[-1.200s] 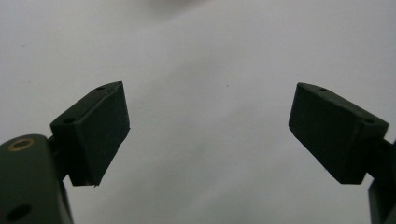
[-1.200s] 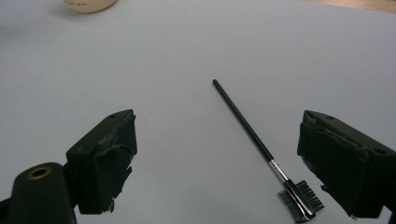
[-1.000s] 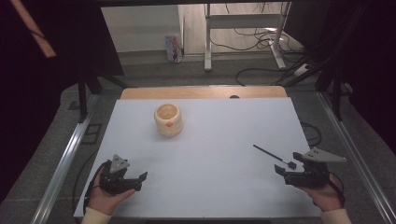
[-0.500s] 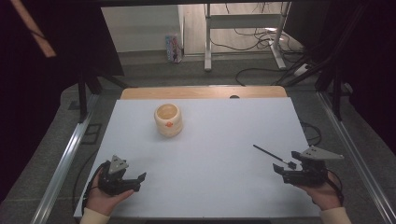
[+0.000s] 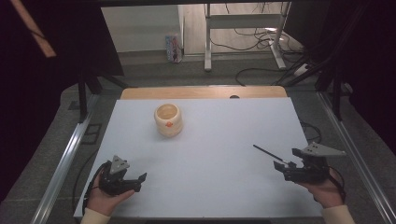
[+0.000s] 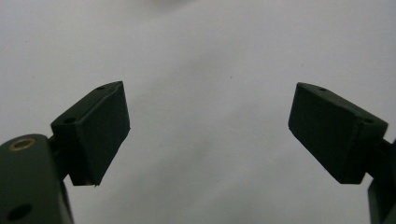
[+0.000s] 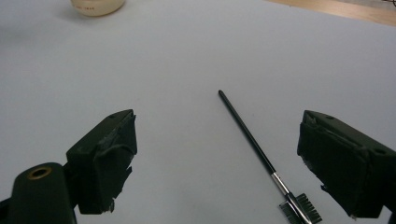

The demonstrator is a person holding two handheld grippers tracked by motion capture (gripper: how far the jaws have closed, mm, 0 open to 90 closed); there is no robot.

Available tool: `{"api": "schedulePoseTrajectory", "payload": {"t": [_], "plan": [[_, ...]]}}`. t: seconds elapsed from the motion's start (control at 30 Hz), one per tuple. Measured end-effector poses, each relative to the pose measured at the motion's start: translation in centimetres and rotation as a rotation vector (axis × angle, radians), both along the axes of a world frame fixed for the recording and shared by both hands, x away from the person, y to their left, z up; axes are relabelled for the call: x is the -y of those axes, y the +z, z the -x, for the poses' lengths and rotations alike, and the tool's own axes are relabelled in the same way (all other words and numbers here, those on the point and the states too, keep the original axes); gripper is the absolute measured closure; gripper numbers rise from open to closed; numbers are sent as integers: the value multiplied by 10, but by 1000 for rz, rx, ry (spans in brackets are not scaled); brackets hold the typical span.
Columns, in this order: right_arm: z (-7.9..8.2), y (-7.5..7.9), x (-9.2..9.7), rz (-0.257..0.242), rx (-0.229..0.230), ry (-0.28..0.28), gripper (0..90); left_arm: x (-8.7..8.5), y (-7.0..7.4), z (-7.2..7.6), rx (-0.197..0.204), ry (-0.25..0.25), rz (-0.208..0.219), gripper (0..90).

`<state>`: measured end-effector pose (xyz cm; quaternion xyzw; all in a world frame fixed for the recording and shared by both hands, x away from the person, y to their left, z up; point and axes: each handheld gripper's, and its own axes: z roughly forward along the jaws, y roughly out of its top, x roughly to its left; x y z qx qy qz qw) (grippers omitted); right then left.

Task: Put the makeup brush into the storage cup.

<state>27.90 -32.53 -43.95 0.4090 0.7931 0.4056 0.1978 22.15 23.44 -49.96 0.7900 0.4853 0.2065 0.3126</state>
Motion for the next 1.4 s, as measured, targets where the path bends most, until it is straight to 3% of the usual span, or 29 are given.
{"api": "schedulePoseTrajectory", "payload": {"t": [0.23,0.43,0.47,0.87,1.4], "plan": [[-11,13,-4,26,-11,17,121,0,0,1,-2,-5,-3,136],[-21,20,-7,76,-42,37,121,-1,-1,1,-6,-6,-5,135],[-24,21,-10,103,-55,49,119,-1,-1,1,-6,-6,-5,134],[-47,25,-20,213,-131,83,129,-1,-1,2,-7,-8,-7,132],[-81,24,-23,302,-257,113,191,-1,0,2,-7,-8,-5,131]]}}
